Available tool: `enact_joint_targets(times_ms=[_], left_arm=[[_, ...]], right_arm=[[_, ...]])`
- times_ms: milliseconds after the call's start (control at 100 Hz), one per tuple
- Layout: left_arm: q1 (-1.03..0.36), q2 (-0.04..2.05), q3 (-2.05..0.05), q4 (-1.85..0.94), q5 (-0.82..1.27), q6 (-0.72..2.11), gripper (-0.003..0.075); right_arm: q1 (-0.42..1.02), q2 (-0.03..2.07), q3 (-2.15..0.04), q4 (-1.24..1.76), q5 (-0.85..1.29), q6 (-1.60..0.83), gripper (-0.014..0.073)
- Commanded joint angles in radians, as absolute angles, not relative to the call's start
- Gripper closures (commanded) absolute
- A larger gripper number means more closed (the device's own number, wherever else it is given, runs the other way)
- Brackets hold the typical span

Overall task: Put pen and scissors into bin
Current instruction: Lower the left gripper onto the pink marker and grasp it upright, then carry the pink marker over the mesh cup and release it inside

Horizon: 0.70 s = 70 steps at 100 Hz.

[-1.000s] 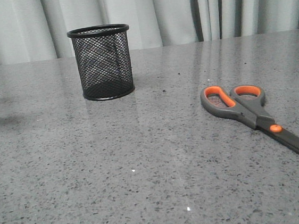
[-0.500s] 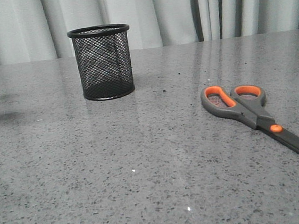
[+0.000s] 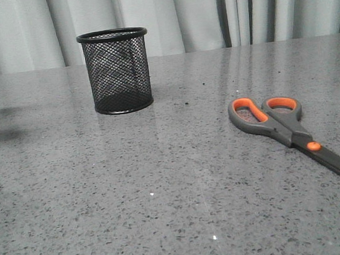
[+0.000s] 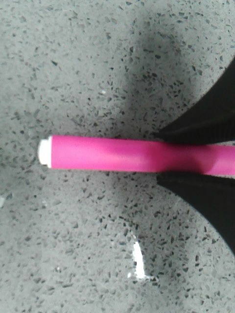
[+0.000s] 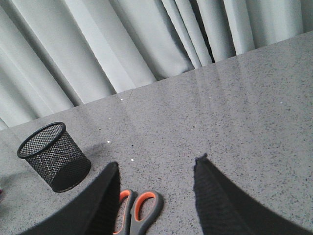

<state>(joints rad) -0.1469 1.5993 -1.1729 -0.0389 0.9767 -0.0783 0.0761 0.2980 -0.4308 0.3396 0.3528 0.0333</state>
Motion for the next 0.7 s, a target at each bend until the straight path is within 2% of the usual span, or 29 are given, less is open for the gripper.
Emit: enact_joint_targets(times_ms=[0,180,310,540,690], left_arm=[[-0.156,1.570,-1.204,-0.037,0.955,-0.065,0.0738],[-0.156,1.566,-1.204,-0.037,0.936,-0.029,0.0739],[-0.156,1.483,-1.204,-0.132,0.748,0.020,0.0739],[-0.163,1.290,-1.198,-0.621,0.349,0.356,0.0738],[-0.240,1.275,-1.194,-0.988,0.300,0.731,0.0738]], right_arm=[[0.079,0.315,-0.467,0.347,0.293,0.024,0.0277],[0.079,0.315,-0.467,0.347,0.293,0.024,0.0277],[0.079,0.315,-0.467,0.358,0.295,0.024,0.0277],[0.079,0.315,-0.467,0.366,0.295,0.024,0.0277],[0.079,0.315,-0.465,0.366,0.292,0.024,0.0277]])
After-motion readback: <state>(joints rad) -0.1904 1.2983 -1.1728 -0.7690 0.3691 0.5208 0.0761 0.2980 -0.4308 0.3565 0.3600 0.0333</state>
